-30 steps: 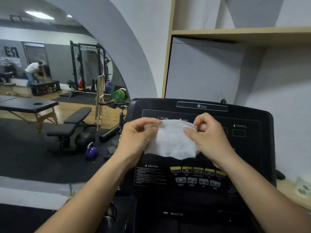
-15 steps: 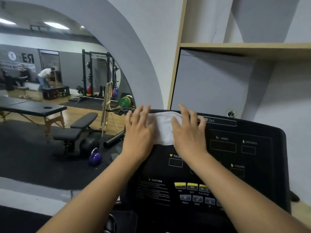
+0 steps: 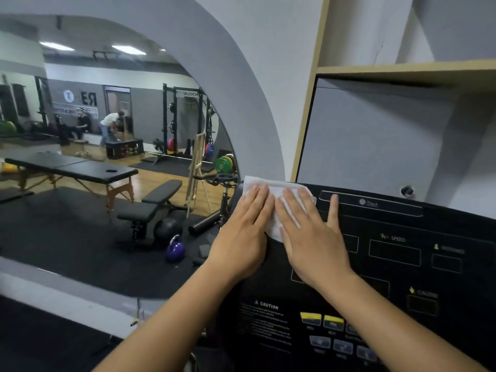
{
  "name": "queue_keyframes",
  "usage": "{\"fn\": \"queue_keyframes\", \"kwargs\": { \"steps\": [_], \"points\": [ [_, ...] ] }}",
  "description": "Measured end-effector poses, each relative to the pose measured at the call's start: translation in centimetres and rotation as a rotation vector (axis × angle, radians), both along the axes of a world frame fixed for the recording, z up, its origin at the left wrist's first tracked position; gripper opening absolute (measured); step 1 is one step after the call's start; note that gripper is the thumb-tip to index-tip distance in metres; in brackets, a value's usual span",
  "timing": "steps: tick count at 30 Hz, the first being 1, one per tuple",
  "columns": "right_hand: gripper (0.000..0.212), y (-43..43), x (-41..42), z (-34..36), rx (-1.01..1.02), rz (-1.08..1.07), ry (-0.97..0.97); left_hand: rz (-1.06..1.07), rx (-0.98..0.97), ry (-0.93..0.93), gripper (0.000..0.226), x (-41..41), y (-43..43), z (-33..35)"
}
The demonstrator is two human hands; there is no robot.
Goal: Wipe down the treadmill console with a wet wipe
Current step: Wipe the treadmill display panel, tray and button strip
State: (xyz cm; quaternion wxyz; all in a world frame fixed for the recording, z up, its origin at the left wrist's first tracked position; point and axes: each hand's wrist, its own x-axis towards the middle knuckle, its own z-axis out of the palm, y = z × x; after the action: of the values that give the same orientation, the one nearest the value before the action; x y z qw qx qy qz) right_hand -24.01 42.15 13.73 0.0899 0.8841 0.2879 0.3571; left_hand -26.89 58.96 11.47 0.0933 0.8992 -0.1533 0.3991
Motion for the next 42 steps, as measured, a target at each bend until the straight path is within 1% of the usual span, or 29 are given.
{"fn": "queue_keyframes", "kwargs": {
  "steps": [4, 8, 11, 14, 16, 18, 21, 24, 26, 28, 31, 34, 37, 39, 42],
  "points": [
    [0.059, -1.1, -1.6, -2.6, -0.022, 0.095, 0.023, -0.008, 0.059, 0.021, 0.066, -2.4, 0.1, -2.8],
    [0.059, -0.2, 0.4, 0.6, -0.019, 0.023, -0.001, 0.042, 0.037, 0.062, 0.069, -0.8, 0.3, 0.1],
    [0.060, 0.8, 1.3, 2.0, 0.015, -0.028, 0.014, 0.081, 0.015, 0.064, 0.067, 0.6, 0.2, 1.6],
    [0.059, 0.3, 0.1, 0.1, 0.018, 0.025, 0.012, 0.042, -0.011, 0.032, 0.060, -0.6, 0.0, -0.7],
    [0.058, -0.6, -1.1, -1.6, -0.012, 0.062, 0.031, 0.014, -0.031, -0.008, 0.058, -1.6, -0.2, -2.9],
    [0.057, -1.2, -1.0, -1.4, -0.043, 0.058, 0.032, 0.017, -0.036, -0.027, 0.059, -1.3, 0.0, -3.4],
    [0.054, -0.5, 0.7, 1.2, -0.022, -0.010, -0.010, 0.046, 0.012, -0.038, 0.060, 0.8, 0.1, -0.5],
    [0.060, 0.5, 1.6, 2.6, 0.037, -0.056, 0.013, 0.115, -0.017, -0.013, 0.062, 1.9, -0.2, 1.9],
    [0.059, 0.4, 0.9, 1.5, 0.039, -0.040, 0.014, 0.123, -0.031, -0.007, 0.061, 1.2, -0.7, 0.9],
    [0.057, -0.4, -0.3, -0.4, 0.024, 0.004, 0.029, 0.116, -0.021, 0.002, 0.060, -0.4, -1.1, -1.5],
    [0.062, -1.7, -1.0, -1.6, -0.033, 0.024, 0.045, 0.097, 0.009, 0.021, 0.059, -1.3, -0.8, -3.3],
    [0.056, -1.4, 0.3, 0.5, -0.004, -0.020, 0.001, 0.093, 0.054, 0.022, 0.060, 0.0, -0.4, -0.6],
    [0.053, -0.4, 1.2, 2.1, 0.086, -0.064, 0.008, 0.134, 0.006, 0.040, 0.060, 1.0, -1.2, 1.8],
    [0.054, -0.5, 0.6, 1.3, 0.095, -0.055, 0.019, 0.136, -0.033, 0.075, 0.059, 0.3, -2.1, 1.1],
    [0.056, -2.1, -1.1, -1.6, 0.053, 0.007, 0.046, 0.125, 0.018, 0.083, 0.059, -1.7, -2.7, -2.1]
  ]
}}
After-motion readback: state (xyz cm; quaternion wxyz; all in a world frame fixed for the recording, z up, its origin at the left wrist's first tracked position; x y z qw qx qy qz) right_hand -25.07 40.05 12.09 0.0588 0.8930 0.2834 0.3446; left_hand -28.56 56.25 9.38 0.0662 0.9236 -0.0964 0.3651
